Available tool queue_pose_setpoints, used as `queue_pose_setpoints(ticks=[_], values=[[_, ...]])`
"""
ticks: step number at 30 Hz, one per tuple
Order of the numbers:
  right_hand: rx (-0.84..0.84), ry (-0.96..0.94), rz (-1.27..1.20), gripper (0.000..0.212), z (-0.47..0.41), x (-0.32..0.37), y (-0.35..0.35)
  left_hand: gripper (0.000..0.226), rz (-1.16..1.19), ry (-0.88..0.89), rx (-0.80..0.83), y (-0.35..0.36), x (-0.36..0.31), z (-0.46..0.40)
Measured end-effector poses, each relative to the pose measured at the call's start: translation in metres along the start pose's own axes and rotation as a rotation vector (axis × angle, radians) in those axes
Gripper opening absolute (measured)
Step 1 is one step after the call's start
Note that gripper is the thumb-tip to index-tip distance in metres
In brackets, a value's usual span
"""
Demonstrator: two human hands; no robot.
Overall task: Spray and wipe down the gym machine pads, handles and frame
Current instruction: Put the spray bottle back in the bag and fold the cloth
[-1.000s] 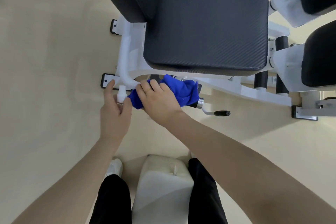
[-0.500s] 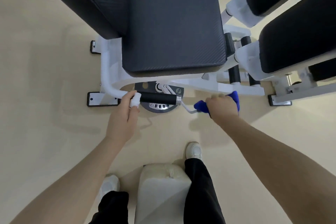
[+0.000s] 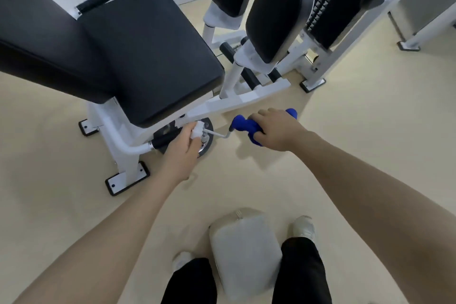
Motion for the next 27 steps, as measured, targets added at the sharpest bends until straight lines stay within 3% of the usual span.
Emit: queue_pose_setpoints(ticks=[6,12,16,21,27], values=[[0.047,0.094,-0.003,0.031,0.048,-0.032,0.028,0.018,0.099,-0.209,0.09,0.075,0.011,0.039],[0.038,0.136,-0.193,0.029,0.081,-0.093,0.095,0.023,-0.009,-0.349,0.146,0.189,0.069,0.082],[0.084,0.024,-0.195,0.033,0.099,-0.111,0.175,0.033,-0.103,-0.467,0.046,0.26,0.133,0.099],[0.107,-0.032,-0.261,0.041,0.117,-0.126,0.294,0.029,-0.163,-0.628,0.017,0.338,0.236,0.112],[0.091,0.022,-0.355,0.035,0.119,-0.144,0.397,0.028,-0.331,-0.584,-0.026,0.385,0.318,0.113]])
Point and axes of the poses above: each hand's wrist, its own z-axis away from the middle knuckle, its own y-axis out of the palm, x = y × z, the point moved 1 cm from there along -z, towards the middle knuckle, and after that the axes turned 1 degree about -x, right-handed, at the moved point
